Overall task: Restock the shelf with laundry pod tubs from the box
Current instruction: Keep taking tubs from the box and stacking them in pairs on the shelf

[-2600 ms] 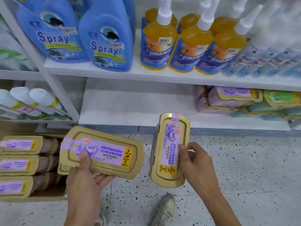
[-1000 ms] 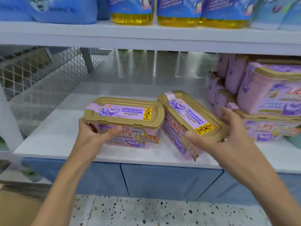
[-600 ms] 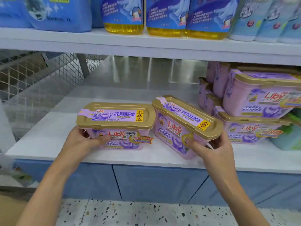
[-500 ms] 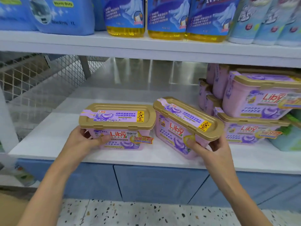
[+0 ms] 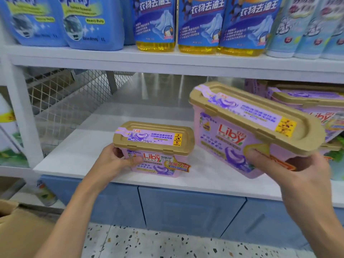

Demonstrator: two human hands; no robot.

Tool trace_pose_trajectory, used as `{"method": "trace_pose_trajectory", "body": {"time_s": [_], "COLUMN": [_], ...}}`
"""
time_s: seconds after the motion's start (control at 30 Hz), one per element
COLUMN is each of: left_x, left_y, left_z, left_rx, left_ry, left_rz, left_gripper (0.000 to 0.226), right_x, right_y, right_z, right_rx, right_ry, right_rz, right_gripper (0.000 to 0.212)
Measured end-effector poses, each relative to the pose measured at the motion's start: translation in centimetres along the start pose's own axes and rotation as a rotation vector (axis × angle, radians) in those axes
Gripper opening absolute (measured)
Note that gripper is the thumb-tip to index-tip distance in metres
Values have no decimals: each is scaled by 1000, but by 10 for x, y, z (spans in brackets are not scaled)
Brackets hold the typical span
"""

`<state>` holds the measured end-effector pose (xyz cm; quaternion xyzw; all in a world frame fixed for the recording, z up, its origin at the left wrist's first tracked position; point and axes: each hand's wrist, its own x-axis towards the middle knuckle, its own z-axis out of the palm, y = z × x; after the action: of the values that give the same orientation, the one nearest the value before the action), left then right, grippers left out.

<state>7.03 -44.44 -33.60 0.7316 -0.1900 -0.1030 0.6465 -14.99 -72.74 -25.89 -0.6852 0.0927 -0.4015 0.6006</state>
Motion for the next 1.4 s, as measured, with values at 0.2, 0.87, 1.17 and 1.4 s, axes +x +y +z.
{"method": "trace_pose_trajectory", "body": {"time_s": [0.2,0.87,1.17,1.4], "left_x": [-5,-32,-33,-20], "left_y": [6,14,9,9], "left_z": [42,74,100,134], "left_rx": [88,61,57,86], "left_ry": [-107,27,96,90], "left_rz": [17,-28,-10,25], "left_gripper": [47,42,32,25], "right_x": [36,-9,-30,-10], "right_y": [5,31,68,81], "right_z": [21,43,46,32], "right_rx": [82,-187,-173,-203], "right_ry": [-193,-188,-110,-45], "right_rz": [19,130,212,155], "right_gripper": [64,58,44,31]}}
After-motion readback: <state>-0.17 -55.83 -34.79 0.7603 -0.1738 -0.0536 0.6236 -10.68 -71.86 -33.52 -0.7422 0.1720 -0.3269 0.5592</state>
